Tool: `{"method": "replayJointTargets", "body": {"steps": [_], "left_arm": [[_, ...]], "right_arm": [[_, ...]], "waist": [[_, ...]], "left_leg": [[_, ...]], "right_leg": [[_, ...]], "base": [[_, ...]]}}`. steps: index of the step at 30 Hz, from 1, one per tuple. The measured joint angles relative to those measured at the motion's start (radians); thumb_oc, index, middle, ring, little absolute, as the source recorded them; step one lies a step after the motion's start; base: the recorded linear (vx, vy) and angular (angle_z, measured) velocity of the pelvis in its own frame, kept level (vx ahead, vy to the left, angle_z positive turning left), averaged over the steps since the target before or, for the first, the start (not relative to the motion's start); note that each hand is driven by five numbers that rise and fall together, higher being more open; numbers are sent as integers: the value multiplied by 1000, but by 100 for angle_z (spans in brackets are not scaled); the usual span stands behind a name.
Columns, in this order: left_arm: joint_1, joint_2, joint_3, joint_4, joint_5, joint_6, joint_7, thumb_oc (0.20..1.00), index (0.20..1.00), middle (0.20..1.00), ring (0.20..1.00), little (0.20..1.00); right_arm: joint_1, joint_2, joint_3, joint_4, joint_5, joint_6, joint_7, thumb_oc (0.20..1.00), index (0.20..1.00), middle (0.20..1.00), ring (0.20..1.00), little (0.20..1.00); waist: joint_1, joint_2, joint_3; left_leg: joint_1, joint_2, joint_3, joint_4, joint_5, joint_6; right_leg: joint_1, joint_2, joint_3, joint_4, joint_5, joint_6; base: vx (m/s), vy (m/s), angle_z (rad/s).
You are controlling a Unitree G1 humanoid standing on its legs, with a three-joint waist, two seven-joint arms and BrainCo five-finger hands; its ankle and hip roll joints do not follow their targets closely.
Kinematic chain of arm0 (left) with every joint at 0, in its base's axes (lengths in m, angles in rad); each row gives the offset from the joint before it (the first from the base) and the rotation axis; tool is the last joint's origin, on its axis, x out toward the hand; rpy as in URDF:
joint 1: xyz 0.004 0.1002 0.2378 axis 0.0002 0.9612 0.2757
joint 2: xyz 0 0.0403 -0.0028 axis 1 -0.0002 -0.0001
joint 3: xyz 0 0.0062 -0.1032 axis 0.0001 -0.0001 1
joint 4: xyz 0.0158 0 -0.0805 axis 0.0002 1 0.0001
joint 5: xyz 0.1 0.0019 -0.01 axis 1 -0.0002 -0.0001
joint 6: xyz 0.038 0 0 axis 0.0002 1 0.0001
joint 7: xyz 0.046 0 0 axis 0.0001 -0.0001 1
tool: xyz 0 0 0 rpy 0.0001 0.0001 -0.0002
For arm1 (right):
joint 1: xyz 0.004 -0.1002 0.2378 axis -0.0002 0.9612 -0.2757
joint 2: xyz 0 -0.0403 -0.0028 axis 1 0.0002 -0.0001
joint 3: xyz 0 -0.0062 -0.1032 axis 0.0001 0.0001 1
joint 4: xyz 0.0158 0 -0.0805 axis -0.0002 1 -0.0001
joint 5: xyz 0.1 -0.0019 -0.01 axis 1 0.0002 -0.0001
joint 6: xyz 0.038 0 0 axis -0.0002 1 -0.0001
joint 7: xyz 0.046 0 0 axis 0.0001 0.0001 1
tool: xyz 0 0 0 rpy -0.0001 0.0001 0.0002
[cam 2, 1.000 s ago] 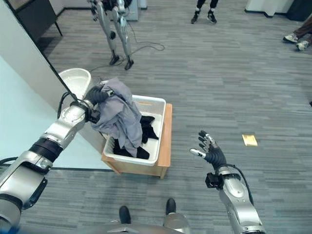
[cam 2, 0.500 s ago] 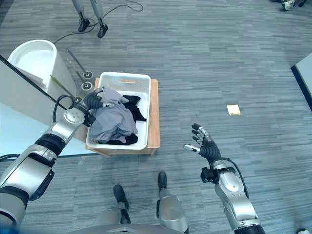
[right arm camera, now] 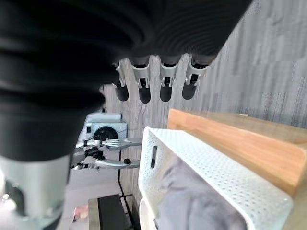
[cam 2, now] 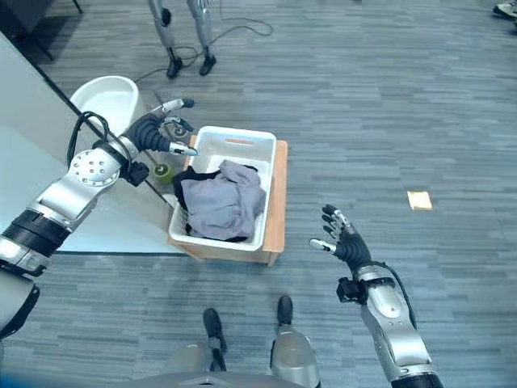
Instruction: Pick up bed clothes into laundry basket.
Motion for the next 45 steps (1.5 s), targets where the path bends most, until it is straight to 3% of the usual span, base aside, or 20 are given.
{"method": "replayJointTargets", "body": {"steps": [1,4,6,7,9,13,20,24,45], "left_arm": [[166,-48,192,-90,-81,-31,11,1000,1000,1000,1000,1000],[427,-202,369,-159,-182,-44,27,1000,1000,1000,1000,1000],[601,-298,423,-174,-235,-41,26,1000,1000,1000,1000,1000],[739,-428,467,-172,-299,-41,26,1000,1000,1000,1000,1000],[918,-541,462,-154,-331,-15,2,1000,1000,1000,1000,1000],[990,-604,481,-57,-348,5,-7,1000,1000,1000,1000,1000],[958,-612,376,-37,-381,28,-39,1000,1000,1000,1000,1000],[914,-615,342,-37,-381,38,-40,1000,1000,1000,1000,1000],[899,-615,342,-37,-378,38,-37,1000,1000,1000,1000,1000]], "right_arm": [[-8,7,-5,-1,0,-1,-1,1000,1000,1000,1000,1000],[4,43,-37,1,2,-7,-4,1000,1000,1000,1000,1000],[18,99,-61,13,12,-14,-6,1000,1000,1000,1000,1000],[33,166,-76,39,74,-20,-12,1000,1000,1000,1000,1000],[65,264,-80,111,154,-35,-10,1000,1000,1000,1000,1000],[120,258,-51,118,179,-33,-5,1000,1000,1000,1000,1000],[133,227,-4,112,176,-30,0,1000,1000,1000,1000,1000],[132,196,4,107,127,-29,-2,1000,1000,1000,1000,1000],[132,179,-5,103,99,-12,-4,1000,1000,1000,1000,1000]], "waist": [[4,15,-10],[26,40,-48],[36,44,-80],[55,42,-104],[74,30,-136],[82,29,-164],[100,12,-225],[100,22,-232],[81,28,-189]], "left_leg": [[8,-3,-7,0,-1,1],[33,-6,-13,0,-9,3],[40,-7,-27,0,-15,1],[49,-9,-30,0,-19,2],[57,-12,-35,0,-28,4],[65,-21,-37,-5,-40,8],[64,-29,-45,-5,-38,12],[64,-29,-54,-5,-36,16],[82,-27,-48,-5,-36,19]], "right_leg": [[13,-2,-7,0,-4,1],[41,-2,-15,0,-16,6],[53,-3,-25,0,-25,9],[65,-8,-30,0,-35,10],[76,-12,-36,0,-46,18],[85,-24,-43,0,-52,17],[91,-31,-49,0,-49,20],[93,-30,-54,-3,-49,20],[105,-28,-47,-4,-54,24]], "base": [[50,-11,21],[34,-8,11],[31,0,14],[14,1,14],[21,0,9],[14,-13,6],[-3,-7,1],[-1,-27,6],[0,-1,0]]}}
